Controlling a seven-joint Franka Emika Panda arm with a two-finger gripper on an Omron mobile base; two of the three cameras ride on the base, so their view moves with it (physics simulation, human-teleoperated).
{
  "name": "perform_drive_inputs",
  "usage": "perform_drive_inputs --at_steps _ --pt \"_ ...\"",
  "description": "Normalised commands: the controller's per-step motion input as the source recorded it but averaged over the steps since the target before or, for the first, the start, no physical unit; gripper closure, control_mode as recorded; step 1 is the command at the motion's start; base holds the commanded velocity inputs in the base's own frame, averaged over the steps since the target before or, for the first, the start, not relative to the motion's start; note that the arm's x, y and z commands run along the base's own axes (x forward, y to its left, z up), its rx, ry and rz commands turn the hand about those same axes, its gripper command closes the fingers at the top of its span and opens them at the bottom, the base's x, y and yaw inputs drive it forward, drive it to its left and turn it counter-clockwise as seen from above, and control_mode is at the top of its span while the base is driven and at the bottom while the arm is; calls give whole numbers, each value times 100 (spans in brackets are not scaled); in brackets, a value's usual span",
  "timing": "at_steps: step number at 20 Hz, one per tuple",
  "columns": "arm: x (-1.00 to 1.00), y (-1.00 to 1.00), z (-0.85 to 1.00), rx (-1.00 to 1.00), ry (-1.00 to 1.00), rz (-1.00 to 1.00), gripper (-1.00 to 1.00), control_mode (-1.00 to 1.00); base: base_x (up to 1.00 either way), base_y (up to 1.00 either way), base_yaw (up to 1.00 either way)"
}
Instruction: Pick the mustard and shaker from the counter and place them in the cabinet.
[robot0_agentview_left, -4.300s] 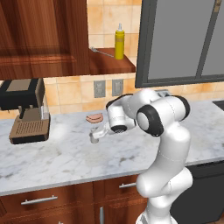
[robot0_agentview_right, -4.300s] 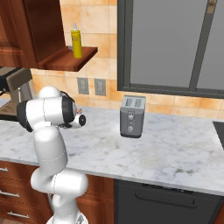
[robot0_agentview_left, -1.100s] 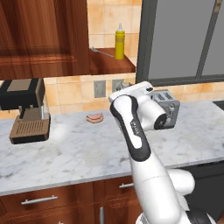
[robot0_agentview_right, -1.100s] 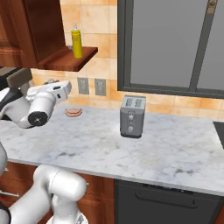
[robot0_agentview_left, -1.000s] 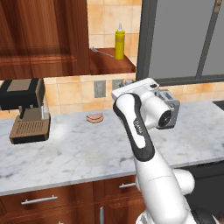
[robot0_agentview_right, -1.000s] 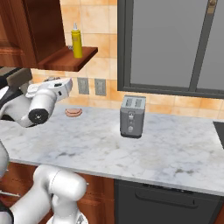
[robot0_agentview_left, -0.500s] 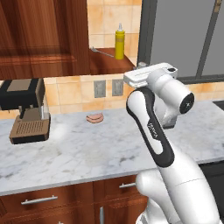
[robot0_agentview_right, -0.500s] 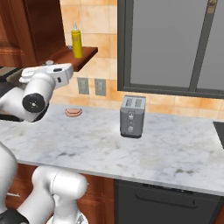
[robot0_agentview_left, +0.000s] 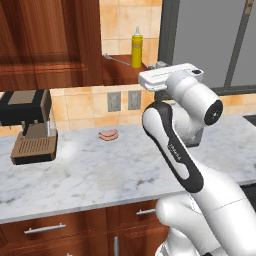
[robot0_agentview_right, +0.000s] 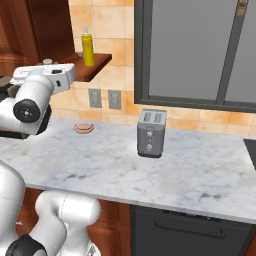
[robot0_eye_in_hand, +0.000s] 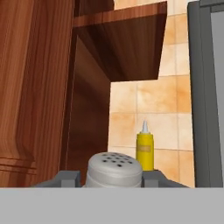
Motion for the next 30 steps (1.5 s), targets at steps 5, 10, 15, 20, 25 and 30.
perform_drive_inputs --at_steps 5,10,15,20,25,30 --pt "29 14 2 0 -1 -3 100 -100 0 0 0" --pt "48 12 2 0 3 -4 100 -100 0 0 0" --pt "38 19 7 -2 9 -5 100 -100 0 0 0" --pt "27 15 6 -3 9 -3 100 -100 0 0 0" --pt "1 0 0 0 1 0 100 -100 0 0 0" --pt "9 0 12 2 -3 0 100 -100 0 0 0"
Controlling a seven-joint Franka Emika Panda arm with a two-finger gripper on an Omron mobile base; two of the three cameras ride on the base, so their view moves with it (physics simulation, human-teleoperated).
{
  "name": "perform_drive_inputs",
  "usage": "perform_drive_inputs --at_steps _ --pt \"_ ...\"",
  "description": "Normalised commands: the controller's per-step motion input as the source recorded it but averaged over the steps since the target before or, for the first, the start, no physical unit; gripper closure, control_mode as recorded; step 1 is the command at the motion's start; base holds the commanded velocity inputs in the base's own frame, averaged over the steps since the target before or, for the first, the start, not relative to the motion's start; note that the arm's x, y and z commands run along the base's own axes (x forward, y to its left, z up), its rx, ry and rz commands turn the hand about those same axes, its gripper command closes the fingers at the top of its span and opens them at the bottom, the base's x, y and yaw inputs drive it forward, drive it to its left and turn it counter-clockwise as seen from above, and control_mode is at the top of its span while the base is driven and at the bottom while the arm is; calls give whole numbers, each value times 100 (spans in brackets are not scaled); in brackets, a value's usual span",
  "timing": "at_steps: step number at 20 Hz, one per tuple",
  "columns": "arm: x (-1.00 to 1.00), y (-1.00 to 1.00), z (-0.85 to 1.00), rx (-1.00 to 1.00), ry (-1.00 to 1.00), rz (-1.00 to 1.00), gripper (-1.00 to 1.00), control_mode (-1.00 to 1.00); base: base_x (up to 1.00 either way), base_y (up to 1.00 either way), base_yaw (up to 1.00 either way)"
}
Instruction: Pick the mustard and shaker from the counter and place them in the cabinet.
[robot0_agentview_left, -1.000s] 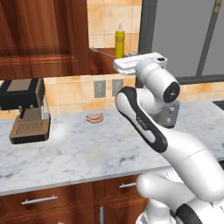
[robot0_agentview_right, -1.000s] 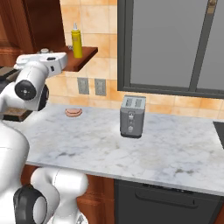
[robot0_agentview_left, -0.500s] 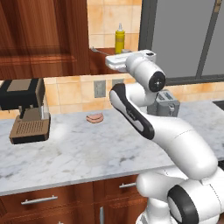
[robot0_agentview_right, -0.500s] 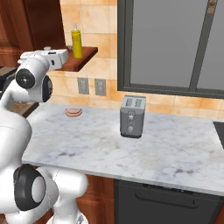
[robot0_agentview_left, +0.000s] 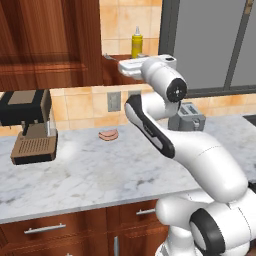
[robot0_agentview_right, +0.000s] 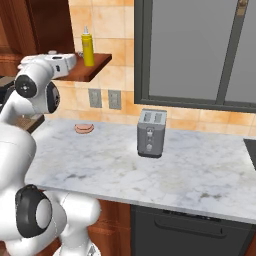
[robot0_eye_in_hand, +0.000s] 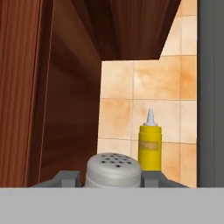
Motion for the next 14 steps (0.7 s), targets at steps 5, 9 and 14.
perform_drive_inputs --at_steps 5,9,14 --pt "26 0 13 2 -4 0 100 -100 0 0 0" --pt "30 1 -6 -3 0 0 100 -100 0 0 0" --pt "13 0 -13 -5 0 0 100 -100 0 0 0"
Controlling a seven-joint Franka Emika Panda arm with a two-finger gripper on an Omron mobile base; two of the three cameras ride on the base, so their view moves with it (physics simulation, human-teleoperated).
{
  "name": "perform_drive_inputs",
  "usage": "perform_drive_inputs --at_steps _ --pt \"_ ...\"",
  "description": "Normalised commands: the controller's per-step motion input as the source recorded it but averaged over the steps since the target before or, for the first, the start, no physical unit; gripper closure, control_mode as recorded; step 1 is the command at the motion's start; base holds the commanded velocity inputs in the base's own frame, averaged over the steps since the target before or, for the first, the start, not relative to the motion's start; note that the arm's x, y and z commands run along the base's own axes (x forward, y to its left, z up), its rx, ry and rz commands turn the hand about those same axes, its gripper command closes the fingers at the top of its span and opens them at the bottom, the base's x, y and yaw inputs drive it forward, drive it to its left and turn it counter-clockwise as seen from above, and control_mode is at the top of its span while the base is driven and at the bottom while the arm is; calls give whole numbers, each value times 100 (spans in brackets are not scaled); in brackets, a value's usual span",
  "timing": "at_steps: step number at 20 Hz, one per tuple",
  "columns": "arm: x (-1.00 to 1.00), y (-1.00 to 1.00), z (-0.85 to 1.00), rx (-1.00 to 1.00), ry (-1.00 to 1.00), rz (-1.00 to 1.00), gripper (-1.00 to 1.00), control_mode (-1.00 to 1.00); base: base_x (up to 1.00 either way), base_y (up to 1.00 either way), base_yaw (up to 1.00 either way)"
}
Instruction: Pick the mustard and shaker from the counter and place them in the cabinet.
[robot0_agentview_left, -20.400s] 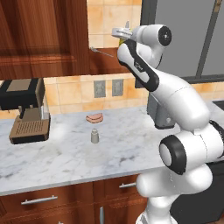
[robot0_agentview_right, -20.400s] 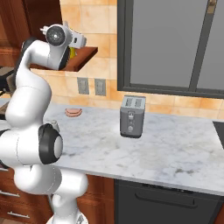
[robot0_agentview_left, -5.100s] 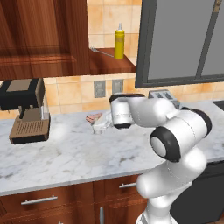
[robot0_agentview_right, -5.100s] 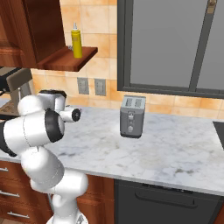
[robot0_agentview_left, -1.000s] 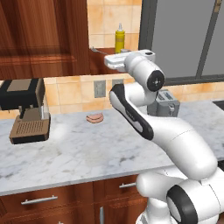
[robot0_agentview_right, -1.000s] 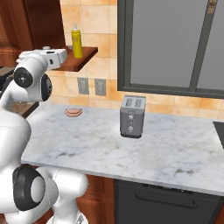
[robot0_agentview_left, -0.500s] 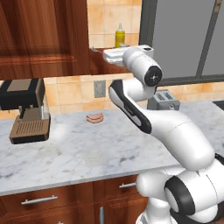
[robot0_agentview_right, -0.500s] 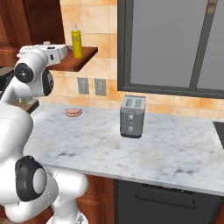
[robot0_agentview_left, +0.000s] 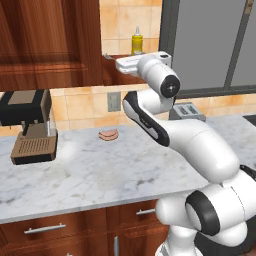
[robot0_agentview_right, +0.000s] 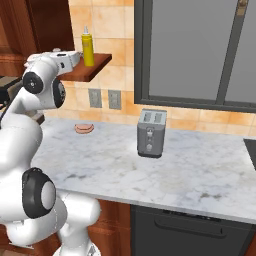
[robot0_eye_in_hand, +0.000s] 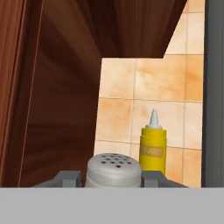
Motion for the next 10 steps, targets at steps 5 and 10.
perform_drive_inputs --at_steps 5,10 --pt "9 0 0 0 0 0 100 -100 0 0 0" --pt "25 1 0 0 0 0 100 -100 0 0 0"
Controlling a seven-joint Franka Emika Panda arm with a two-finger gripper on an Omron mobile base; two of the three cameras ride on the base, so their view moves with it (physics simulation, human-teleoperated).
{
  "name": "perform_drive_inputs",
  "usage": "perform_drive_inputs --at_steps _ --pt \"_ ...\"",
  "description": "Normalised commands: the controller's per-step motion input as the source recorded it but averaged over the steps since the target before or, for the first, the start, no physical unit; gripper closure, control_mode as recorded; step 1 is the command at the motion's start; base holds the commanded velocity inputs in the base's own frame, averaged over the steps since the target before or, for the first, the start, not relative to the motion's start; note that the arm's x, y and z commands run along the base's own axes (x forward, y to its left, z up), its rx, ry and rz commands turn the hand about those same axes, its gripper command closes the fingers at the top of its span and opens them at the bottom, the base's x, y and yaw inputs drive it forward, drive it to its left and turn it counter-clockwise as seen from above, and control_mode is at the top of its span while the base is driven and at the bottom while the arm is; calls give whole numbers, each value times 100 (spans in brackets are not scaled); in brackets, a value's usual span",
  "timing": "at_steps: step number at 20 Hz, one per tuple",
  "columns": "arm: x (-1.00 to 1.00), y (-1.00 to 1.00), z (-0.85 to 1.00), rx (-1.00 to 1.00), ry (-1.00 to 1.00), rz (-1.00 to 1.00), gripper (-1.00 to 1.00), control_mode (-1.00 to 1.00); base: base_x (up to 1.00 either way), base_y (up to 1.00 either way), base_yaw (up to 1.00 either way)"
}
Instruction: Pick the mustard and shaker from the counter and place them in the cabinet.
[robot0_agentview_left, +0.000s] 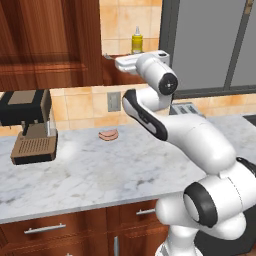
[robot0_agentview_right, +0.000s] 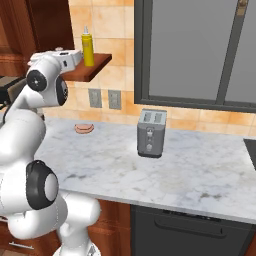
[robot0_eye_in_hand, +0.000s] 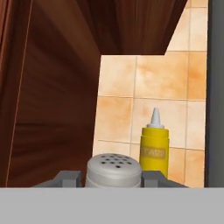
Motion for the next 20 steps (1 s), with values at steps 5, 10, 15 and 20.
perform_drive_inputs --at_steps 5,10,15,20 --pt "26 3 -7 0 1 0 100 -100 0 0 0" --pt "21 1 -11 0 1 0 100 -100 0 0 0" --pt "29 9 -1 0 0 -2 100 -100 0 0 0" --pt "29 15 -1 0 0 -5 100 -100 0 0 0"
